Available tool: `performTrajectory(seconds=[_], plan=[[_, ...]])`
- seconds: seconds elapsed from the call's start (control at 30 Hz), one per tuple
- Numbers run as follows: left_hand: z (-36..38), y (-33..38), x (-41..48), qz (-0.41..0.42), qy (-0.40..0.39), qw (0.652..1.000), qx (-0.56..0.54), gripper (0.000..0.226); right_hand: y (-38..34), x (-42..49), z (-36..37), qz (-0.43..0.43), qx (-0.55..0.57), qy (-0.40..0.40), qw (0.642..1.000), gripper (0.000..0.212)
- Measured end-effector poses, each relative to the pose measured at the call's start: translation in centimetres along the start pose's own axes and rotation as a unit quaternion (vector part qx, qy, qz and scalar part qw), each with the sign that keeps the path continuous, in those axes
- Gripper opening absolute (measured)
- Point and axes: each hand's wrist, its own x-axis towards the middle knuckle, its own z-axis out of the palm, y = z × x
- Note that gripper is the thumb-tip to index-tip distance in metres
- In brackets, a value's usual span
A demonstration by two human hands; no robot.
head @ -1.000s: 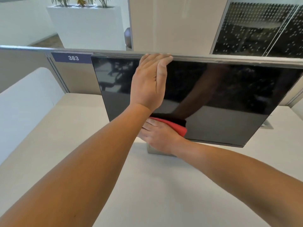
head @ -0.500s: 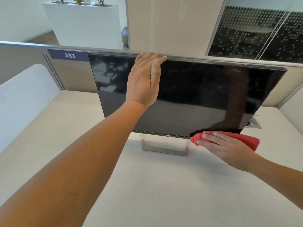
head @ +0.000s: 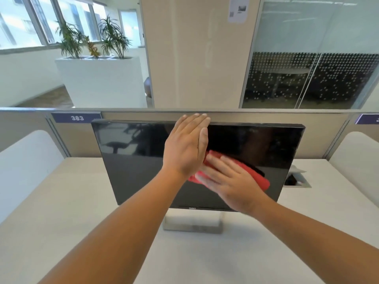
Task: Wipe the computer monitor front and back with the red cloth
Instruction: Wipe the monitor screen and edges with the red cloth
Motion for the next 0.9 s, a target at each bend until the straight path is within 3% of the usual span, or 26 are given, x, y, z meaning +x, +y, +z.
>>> performTrajectory(seconds=[0.1,0.17,0.23,0.3,0.4,0.5,0.57,0.7,0.8,0.9], plan=[[0.2,0.2,0.0,-0.014,0.013,1.000,-0.010,0.054,-1.3,-4.0,1.8,-0.055,-0.008,-0.106,0.993,0.071],[0.4,0.5,0.0,-0.024,0.022,0.999,-0.015,0.060,-1.0,-6.4,2.0,-0.036,-0.016,-0.118,0.992,0.076],[0.6,0.6,-0.2,-0.029,0.031,0.999,-0.023,0.063,0.0,-7.5,1.6,0.017,0.001,-0.064,0.998,0.070],[0.8,0.6,-0.2,-0.028,0.044,0.998,-0.029,0.063,1.6,-6.7,0.5,0.089,0.025,0.022,0.995,0.051],[1.2,0.7,0.0,-0.035,0.058,0.997,-0.036,0.064,4.6,-3.4,-1.8,0.192,0.025,0.141,0.971,0.040],[1.5,0.6,0.0,-0.031,0.074,0.996,-0.034,0.063,5.6,-1.1,-2.8,0.194,0.021,0.173,0.966,0.039],[1.6,0.5,0.1,-0.023,0.081,0.996,-0.033,0.062,4.8,-1.4,-2.0,0.140,0.015,0.144,0.980,0.040],[1.7,0.4,0.1,-0.022,0.083,0.996,-0.027,0.061,1.7,-5.5,1.0,0.019,0.015,-0.012,1.000,0.053],[1.8,0.4,-0.1,-0.015,0.089,0.996,-0.026,0.058,1.0,-9.1,2.3,0.031,0.011,-0.041,0.999,0.056],[2.0,0.2,-0.1,-0.012,0.090,0.996,-0.021,0.056,2.5,-9.9,1.7,0.106,0.021,0.009,0.994,0.046]])
